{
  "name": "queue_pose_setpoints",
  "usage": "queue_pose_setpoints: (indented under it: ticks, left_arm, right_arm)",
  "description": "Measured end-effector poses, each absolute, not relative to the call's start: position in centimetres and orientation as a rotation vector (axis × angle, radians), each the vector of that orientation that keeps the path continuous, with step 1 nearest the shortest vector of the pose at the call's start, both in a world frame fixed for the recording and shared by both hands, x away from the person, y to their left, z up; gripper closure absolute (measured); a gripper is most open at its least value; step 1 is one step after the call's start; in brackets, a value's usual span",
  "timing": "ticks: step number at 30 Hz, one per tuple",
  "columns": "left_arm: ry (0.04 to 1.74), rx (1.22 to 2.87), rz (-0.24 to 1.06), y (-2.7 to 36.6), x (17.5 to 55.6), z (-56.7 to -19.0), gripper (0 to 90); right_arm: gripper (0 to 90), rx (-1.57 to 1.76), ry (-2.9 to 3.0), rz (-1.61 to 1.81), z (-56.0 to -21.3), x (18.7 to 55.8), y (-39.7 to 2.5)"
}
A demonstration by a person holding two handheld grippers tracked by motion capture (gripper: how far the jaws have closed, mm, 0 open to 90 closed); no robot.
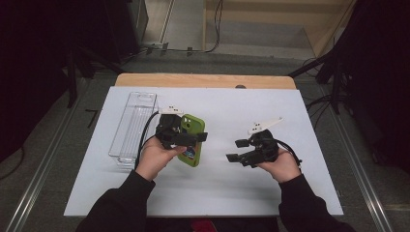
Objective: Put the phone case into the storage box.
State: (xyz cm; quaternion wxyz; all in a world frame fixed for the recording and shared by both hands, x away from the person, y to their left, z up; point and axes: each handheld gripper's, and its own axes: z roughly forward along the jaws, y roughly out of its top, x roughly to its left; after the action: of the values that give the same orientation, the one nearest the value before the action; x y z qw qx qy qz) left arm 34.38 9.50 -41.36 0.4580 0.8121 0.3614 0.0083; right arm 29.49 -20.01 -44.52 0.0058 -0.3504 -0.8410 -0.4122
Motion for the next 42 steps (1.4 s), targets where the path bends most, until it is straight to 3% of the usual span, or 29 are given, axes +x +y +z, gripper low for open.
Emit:
queue_pose_setpoints:
  ticks: [42]
  left_arm:
    - [0.861, 2.026, -0.035, 11.4, 34.7, -38.7, 17.6]
  right_arm:
    - [22.2, -1.29, -2.642, -1.208, -48.2, 25.0, -23.8]
